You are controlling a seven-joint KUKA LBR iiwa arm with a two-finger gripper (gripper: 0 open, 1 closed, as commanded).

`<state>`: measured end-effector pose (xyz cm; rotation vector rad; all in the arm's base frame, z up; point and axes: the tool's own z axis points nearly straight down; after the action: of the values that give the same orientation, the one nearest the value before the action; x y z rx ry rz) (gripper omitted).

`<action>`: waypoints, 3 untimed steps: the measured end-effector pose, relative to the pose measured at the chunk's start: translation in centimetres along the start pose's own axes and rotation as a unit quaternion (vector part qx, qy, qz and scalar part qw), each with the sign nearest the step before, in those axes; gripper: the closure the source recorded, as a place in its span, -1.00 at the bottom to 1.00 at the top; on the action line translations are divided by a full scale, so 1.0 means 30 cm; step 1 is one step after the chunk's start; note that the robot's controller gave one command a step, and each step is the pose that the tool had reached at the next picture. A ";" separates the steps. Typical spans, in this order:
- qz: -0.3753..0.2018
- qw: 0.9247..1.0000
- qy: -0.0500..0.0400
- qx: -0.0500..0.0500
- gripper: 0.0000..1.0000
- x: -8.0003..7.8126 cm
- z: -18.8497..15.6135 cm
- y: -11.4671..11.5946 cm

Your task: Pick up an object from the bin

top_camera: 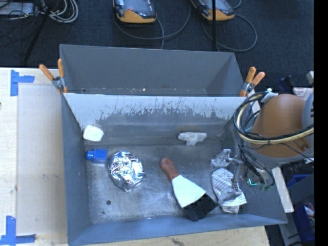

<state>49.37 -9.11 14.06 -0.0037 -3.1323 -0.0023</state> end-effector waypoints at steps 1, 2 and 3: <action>-0.002 1.000 -0.004 0.001 -1.00 -0.006 -0.013 0.001; -0.059 0.998 -0.002 0.006 1.00 -0.030 0.202 0.326; -0.060 0.998 -0.002 0.007 1.00 -0.030 0.202 0.326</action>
Offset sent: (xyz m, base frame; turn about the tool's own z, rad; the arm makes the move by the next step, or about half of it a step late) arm 0.0056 0.1049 -0.0706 -0.1201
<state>50.24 0.67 8.00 0.1840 -3.1309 0.0173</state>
